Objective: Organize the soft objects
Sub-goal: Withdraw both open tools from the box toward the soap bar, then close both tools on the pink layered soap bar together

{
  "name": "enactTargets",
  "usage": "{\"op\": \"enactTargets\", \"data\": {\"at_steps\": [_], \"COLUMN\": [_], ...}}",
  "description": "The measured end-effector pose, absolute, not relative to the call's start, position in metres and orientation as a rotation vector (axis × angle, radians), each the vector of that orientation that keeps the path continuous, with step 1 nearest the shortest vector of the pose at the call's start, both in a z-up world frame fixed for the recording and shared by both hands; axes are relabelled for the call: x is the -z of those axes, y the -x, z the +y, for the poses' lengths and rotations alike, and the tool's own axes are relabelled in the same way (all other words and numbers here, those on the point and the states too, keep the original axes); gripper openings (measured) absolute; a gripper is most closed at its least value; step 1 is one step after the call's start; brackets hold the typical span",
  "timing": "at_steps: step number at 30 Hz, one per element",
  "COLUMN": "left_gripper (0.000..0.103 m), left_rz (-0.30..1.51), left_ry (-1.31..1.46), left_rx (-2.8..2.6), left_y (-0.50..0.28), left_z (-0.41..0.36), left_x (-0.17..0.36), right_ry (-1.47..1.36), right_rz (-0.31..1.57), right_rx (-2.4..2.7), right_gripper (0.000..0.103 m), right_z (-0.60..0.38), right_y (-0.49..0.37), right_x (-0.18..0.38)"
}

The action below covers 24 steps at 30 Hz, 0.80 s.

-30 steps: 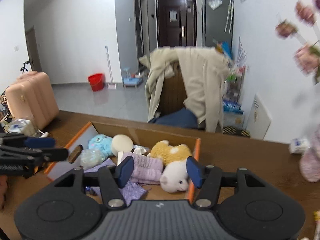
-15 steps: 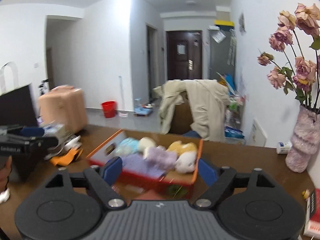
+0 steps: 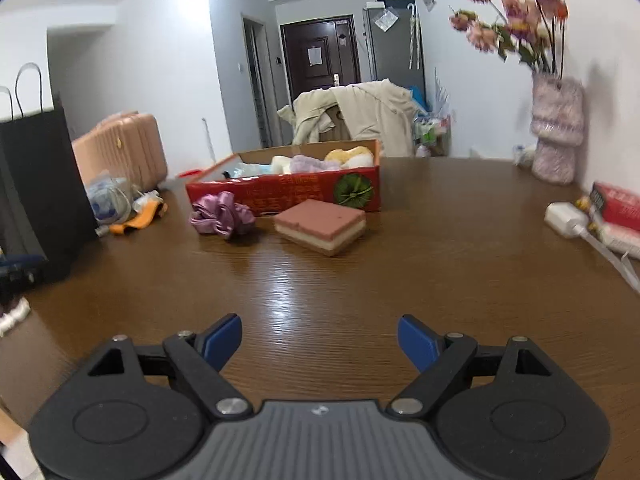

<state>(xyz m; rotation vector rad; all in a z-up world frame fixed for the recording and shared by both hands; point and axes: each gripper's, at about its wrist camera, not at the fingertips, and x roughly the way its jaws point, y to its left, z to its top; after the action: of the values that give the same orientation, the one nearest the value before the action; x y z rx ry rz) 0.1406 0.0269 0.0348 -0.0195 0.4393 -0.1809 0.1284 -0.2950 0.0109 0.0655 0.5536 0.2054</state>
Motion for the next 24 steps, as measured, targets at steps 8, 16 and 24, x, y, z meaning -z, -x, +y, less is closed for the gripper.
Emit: {"op": "enactTargets", "data": {"at_steps": [8,16,24], "left_gripper": [0.101,0.101,0.065], "left_rz": [0.485,0.549,0.679], "left_ry": [0.027,0.014,0.077], "left_rx": [0.216,0.271,0.446], "left_y": [-0.172,-0.235,-0.357], "left_z": [0.010,-0.023,-0.085], "left_x": [-0.023,-0.011,0.000], "right_ry": [-0.094,-0.141,-0.223], "right_rz": [0.557,0.604,0.630], "right_rx": [-0.196,-0.174,-0.251], "right_gripper": [0.087,0.085,0.058], "right_z": [-0.293,-0.299,-0.301], "right_y": [-0.146,-0.202,-0.282], "right_x": [-0.008,0.007,0.014]}}
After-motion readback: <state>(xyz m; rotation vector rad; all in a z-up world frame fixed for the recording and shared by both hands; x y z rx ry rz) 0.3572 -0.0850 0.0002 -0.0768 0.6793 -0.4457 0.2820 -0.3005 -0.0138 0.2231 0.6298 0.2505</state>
